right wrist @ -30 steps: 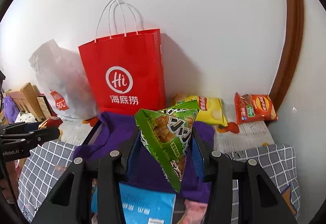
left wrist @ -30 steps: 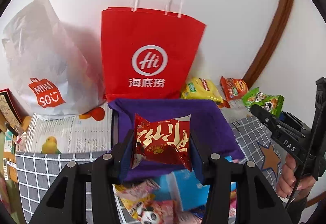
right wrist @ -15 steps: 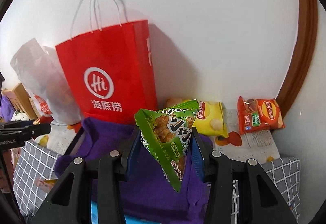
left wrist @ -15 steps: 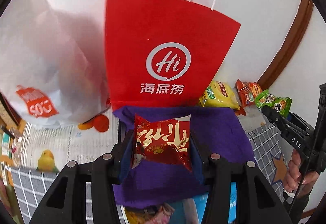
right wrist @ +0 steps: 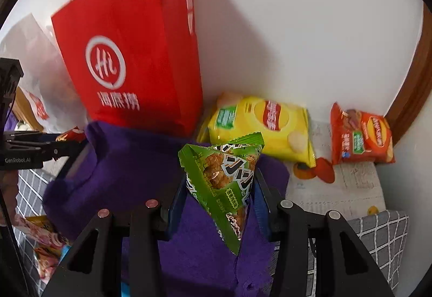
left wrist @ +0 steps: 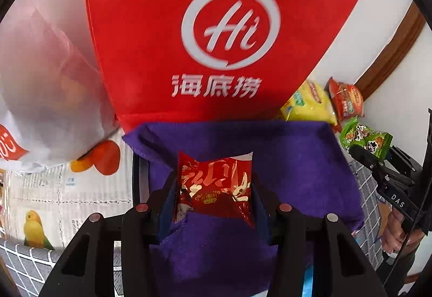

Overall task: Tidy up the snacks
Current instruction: 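Carry both packets onto the purple towel and open both tools to release them, then withdraw both open tools back toward the snack pile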

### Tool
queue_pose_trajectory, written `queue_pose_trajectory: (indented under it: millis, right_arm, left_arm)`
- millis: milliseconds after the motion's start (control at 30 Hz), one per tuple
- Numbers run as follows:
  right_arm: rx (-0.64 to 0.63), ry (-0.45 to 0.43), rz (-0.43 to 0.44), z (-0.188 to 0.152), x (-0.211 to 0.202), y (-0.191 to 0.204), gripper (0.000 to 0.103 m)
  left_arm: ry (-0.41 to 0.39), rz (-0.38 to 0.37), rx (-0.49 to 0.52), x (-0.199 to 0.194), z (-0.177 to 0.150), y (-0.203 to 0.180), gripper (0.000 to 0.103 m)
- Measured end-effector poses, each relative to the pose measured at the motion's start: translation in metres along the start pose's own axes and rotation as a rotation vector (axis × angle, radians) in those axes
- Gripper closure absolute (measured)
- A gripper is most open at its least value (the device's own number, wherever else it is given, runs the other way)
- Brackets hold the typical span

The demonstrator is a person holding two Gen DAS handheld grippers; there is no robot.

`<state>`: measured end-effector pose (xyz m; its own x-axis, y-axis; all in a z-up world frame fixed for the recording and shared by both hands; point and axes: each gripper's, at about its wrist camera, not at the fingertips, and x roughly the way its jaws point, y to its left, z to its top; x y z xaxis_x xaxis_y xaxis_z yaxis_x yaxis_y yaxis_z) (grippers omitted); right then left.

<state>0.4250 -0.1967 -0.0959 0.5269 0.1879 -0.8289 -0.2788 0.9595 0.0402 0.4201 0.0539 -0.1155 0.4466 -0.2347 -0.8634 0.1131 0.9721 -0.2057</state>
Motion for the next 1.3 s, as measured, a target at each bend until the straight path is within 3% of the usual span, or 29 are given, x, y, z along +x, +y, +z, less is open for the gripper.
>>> queue_pose_trajectory:
  millis: [233,700,800,900,967,1033,1167,1300]
  right_arm:
    - [-0.004,0.104,0.042,-0.009,0.028,0.001,0.057]
    - [0.007,0.163,0.059,-0.012,0.038,0.001,0.056]
    - [0.003,0.161,0.089,-0.011,0.033,0.003,0.047]
    - [-0.038,0.129,0.081,-0.008,0.019,0.008,0.038]
    - [-0.045,0.096,0.066,-0.006,0.006,0.011,0.026]
    - [-0.025,0.055,0.070,-0.004,-0.007,0.011,0.022]
    - [0.021,0.006,0.083,0.001,-0.030,0.015,0.021]
    - [-0.013,-0.015,-0.029,0.001,-0.048,0.029,0.015]
  left_arm:
    - [0.044,-0.010,-0.010,0.022,-0.007,0.005,0.055]
    - [0.054,-0.050,-0.001,0.029,-0.009,0.002,0.053]
    - [0.051,-0.057,0.012,0.028,-0.009,-0.001,0.051]
    - [0.047,-0.065,0.021,0.024,-0.009,-0.004,0.041]
    - [0.031,-0.061,0.035,0.019,-0.008,-0.007,0.037]
    - [0.012,-0.048,0.060,0.010,-0.008,-0.012,0.026]
    - [-0.055,-0.002,0.125,-0.014,-0.010,-0.026,0.021]
    - [-0.080,-0.011,0.133,-0.034,-0.013,-0.037,0.021]
